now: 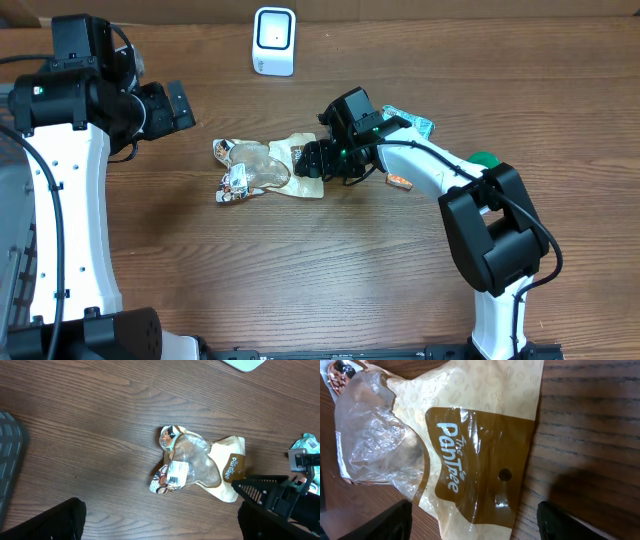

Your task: Scan the item barcode

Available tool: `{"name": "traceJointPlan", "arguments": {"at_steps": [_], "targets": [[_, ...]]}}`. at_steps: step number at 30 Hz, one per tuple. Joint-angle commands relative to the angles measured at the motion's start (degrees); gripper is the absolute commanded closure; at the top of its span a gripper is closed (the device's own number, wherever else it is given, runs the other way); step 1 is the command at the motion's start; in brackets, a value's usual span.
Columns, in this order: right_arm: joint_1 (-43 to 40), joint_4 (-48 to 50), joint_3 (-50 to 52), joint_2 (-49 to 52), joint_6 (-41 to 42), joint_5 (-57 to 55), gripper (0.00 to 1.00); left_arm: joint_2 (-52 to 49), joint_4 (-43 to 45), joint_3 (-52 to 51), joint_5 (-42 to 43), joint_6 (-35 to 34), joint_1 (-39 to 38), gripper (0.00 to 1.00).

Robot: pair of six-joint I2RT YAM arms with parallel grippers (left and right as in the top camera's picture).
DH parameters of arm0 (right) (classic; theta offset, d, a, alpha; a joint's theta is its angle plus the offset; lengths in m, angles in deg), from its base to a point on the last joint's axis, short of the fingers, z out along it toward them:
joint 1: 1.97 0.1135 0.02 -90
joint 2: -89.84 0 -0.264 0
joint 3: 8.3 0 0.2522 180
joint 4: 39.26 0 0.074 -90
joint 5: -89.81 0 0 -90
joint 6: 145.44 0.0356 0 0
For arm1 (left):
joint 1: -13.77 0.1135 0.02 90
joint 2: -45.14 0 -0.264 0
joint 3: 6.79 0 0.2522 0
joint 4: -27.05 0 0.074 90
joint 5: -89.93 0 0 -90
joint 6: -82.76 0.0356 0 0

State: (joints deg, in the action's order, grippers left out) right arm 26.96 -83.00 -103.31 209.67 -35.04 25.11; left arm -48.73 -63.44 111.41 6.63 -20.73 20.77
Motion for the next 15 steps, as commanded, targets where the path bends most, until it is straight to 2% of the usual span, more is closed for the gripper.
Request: {"name": "traceJointPlan", "arguments": {"at_steps": [1, 6, 15], "targets": [[0.8, 1.9, 0.3, 1.4, 1.9, 0.0, 0.21, 0.9, 0.1, 0.4, 0.2, 0.4, 0.1, 0.00], [1.9, 1.7, -0.4, 1.6, 1.6, -8.4, 0.16, 0.9, 0.1, 0.4, 0.2, 0.4, 0.1, 0.00], [2.5, -0.8, -5.0, 1.6, -0.2, -8.6, 0.12, 0.9, 0.1, 0.4, 0.2, 0.4, 0.1, 0.00]]}}
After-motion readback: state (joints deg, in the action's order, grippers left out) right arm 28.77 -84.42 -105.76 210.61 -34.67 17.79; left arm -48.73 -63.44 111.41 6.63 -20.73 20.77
